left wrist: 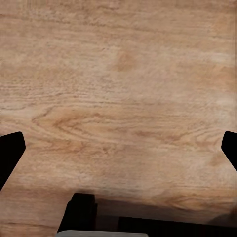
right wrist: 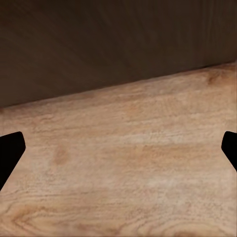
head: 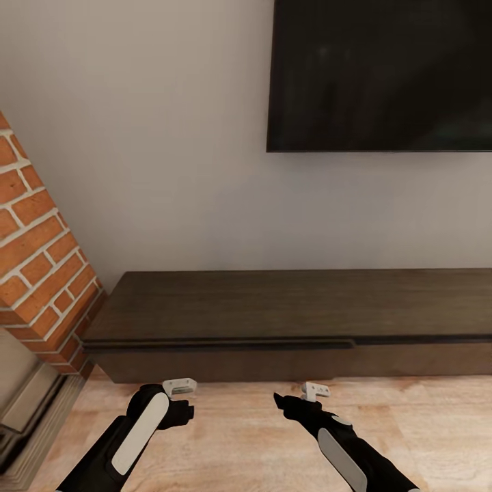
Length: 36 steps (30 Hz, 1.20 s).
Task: Place each of the two pumpkins and all three candles from the living room inside a cabinet in the living room (use any cabinet), then make sure every cabinet is closed, and position the cauldron so it is next to a table in the living room.
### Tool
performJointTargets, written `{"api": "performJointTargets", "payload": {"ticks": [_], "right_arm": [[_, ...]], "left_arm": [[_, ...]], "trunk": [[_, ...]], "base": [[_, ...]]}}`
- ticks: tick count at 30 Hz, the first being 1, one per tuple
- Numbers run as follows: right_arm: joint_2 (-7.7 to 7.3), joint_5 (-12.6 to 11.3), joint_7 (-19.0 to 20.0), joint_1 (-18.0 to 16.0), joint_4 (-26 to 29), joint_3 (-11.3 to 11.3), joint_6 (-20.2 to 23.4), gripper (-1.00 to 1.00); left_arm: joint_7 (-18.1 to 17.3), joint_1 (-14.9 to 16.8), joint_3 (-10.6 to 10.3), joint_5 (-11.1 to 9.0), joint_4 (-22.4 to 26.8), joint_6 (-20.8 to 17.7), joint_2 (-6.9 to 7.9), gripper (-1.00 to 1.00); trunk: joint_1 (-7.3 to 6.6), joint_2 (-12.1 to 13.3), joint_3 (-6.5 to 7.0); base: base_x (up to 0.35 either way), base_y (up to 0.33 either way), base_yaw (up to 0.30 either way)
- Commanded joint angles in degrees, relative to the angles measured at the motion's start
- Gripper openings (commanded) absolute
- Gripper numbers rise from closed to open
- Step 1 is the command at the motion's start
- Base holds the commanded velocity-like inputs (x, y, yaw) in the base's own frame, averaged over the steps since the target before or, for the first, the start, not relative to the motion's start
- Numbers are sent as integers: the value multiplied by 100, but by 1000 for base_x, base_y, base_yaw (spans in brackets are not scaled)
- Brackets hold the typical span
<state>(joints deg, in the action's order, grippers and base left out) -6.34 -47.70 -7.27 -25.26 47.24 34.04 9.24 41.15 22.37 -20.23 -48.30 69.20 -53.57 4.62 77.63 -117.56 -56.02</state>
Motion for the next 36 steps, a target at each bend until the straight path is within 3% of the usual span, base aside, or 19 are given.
{"api": "performJointTargets", "payload": {"ticks": [1,18,36], "right_arm": [[-8,-46,-50,-5,14,30,9,100],[-6,-46,-47,-5,14,33,11,100],[0,-46,-47,-5,14,33,16,100]], "left_arm": [[60,5,-16,-57,6,-4,5,100],[60,5,-12,-57,6,-4,5,100],[60,5,-15,-57,6,-4,4,100]], "trunk": [[-23,39,13],[-397,721,318],[-792,1443,526]], "base": [[0,0,0],[-140,0,0],[-10,0,0]]}}
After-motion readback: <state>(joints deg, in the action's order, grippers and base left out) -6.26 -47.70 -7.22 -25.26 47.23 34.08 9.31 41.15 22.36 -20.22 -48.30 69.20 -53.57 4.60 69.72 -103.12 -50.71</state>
